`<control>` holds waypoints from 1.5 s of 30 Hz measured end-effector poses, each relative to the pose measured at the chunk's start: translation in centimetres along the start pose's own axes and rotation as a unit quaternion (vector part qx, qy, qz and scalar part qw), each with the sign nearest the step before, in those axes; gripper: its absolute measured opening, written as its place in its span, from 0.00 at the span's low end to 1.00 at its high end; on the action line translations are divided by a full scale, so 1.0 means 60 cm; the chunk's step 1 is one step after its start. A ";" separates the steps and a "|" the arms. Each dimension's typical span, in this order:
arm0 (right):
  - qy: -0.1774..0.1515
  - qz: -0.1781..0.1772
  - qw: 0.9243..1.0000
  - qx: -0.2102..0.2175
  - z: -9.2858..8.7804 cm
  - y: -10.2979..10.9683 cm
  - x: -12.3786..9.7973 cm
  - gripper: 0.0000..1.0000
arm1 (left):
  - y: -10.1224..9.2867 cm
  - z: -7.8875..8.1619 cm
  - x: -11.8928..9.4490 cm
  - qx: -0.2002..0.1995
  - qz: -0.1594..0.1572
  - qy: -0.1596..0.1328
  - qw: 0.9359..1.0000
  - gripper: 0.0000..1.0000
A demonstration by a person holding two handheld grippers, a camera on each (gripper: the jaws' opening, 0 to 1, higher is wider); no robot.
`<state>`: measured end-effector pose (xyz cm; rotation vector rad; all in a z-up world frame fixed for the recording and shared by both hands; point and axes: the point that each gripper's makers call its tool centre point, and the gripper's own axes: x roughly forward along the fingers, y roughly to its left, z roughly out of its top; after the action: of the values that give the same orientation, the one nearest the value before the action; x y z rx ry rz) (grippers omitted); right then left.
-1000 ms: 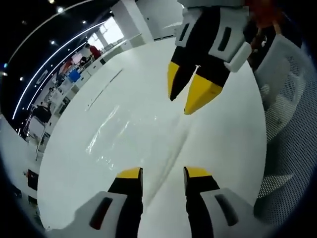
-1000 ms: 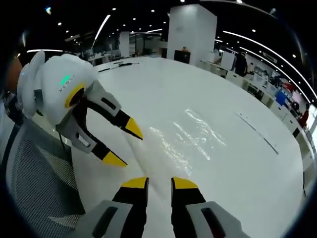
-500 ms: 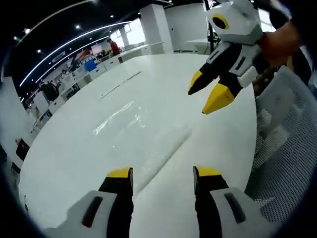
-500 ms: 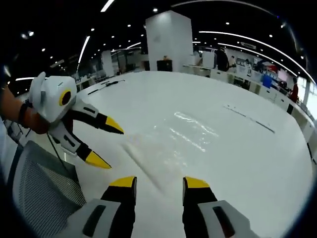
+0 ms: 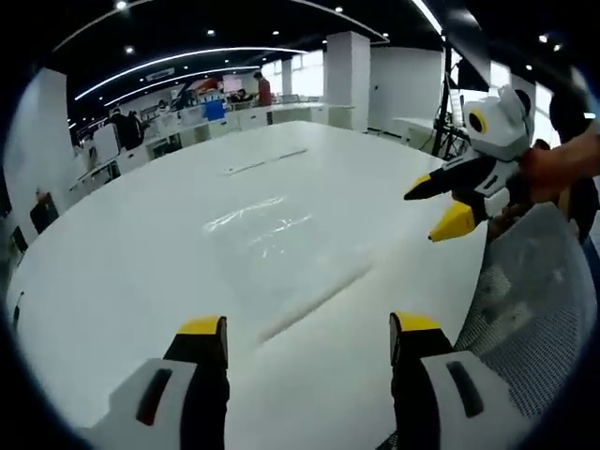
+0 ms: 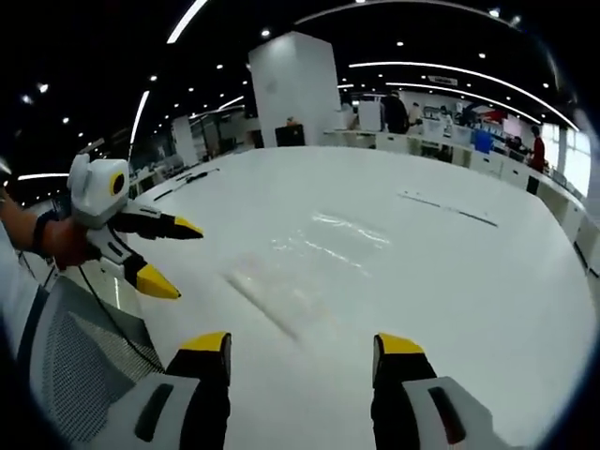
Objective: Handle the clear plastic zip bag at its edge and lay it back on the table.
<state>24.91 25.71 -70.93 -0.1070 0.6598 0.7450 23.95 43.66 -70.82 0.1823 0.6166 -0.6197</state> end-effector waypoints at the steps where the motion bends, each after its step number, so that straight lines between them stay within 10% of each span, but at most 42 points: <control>1: -0.004 -0.003 1.000 0.007 -0.001 -0.003 -0.005 0.63 | 0.004 -0.003 -0.003 -0.002 0.001 0.000 1.000 0.71; 11: -0.038 -0.007 0.999 0.016 0.007 -0.008 -0.049 0.79 | 0.003 -0.005 -0.028 -0.048 0.011 -0.025 0.998 0.78; 45: -0.074 -0.021 0.996 0.051 -0.014 -0.020 -0.093 0.77 | 0.003 -0.027 -0.035 -0.066 0.050 0.001 0.997 0.77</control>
<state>22.25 21.23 -68.46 0.0278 0.5519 0.6698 21.88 45.37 -70.89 0.0897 0.6437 -0.4811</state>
